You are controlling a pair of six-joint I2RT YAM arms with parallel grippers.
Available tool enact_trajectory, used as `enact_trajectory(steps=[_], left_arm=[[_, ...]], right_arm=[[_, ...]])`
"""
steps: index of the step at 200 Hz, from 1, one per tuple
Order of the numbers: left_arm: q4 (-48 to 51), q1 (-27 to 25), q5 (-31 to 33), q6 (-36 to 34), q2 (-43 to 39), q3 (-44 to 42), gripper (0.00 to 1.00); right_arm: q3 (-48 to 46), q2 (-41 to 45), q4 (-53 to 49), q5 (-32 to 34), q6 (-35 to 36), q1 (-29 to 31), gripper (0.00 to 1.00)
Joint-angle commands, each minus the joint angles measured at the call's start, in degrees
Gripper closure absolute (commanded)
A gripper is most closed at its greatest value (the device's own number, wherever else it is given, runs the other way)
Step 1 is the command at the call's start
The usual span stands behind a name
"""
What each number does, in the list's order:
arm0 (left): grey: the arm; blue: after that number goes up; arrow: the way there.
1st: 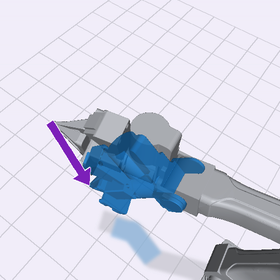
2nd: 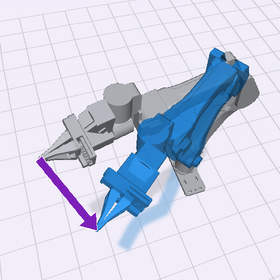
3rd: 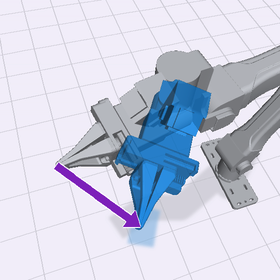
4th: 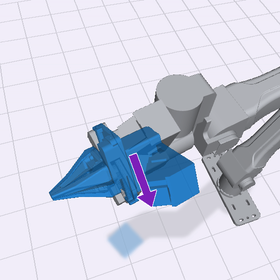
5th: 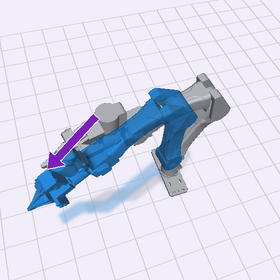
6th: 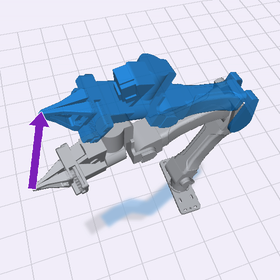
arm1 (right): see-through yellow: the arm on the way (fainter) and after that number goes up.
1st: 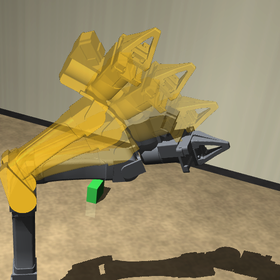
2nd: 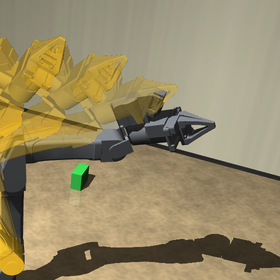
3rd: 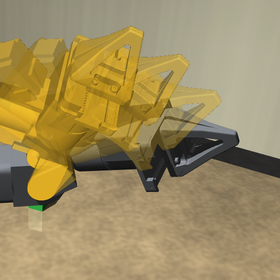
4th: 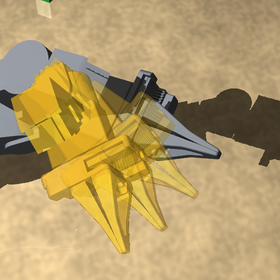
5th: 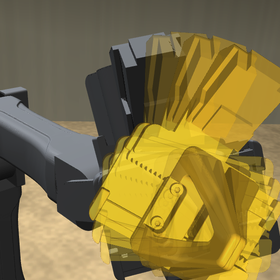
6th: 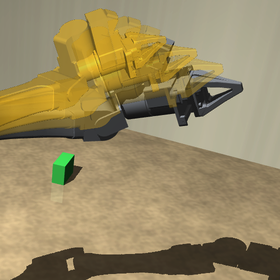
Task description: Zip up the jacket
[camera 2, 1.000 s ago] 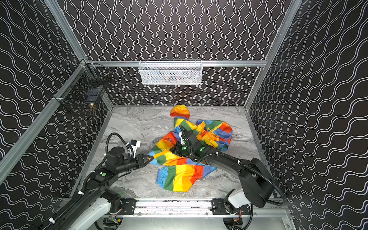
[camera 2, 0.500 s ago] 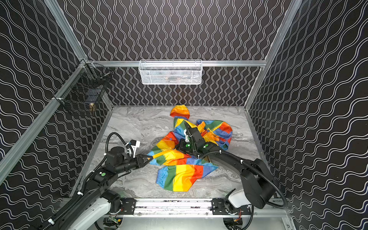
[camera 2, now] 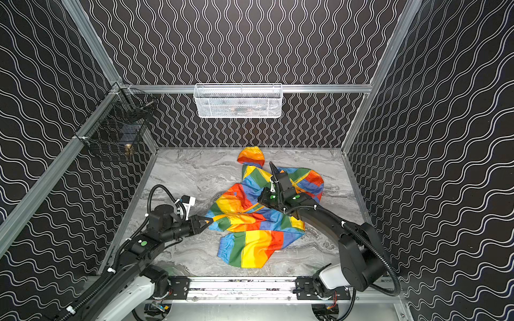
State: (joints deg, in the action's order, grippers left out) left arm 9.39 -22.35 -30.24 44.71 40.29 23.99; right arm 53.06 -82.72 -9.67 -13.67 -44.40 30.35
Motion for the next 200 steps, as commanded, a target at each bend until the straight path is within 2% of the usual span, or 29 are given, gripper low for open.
enact_trajectory(steps=[1, 25, 41, 53, 86, 105, 135, 200], left_arm=[[-0.3, 0.1, 0.0, -1.2, 0.0, 0.6, 1.0], [-0.5, 0.1, -0.1, -1.2, 0.3, 0.4, 1.0], [0.9, 0.1, 0.3, -1.7, 0.9, 0.5, 1.0], [3.4, 0.1, 1.0, -2.9, 2.3, 0.9, 1.0], [4.2, 0.1, 0.5, -2.3, 3.9, -2.4, 1.0], [4.2, 0.1, 0.7, -0.8, 2.3, -5.5, 1.0], [5.0, 0.1, 1.1, 0.6, -0.2, -8.9, 1.0], [2.8, 0.1, 0.8, 1.4, 0.7, -11.4, 1.0]], right_arm=[[0.7, -0.1, -0.3, -1.9, 1.2, -0.1, 1.0], [0.0, -1.4, 2.8, -6.2, 0.3, 0.6, 1.0], [-1.2, -2.7, 6.1, -8.4, -1.5, 2.5, 0.81], [-1.4, -4.2, 7.3, -8.5, -2.6, 4.5, 0.7], [-3.6, -8.9, 12.6, -9.0, -6.0, 8.5, 0.55], [-4.9, -10.6, 14.8, -9.2, -7.3, 9.2, 0.54], [-3.2, -12.4, 12.2, -7.6, -5.2, 9.8, 0.57], [-0.6, -16.0, 10.6, -8.1, -3.6, 10.6, 0.61]])
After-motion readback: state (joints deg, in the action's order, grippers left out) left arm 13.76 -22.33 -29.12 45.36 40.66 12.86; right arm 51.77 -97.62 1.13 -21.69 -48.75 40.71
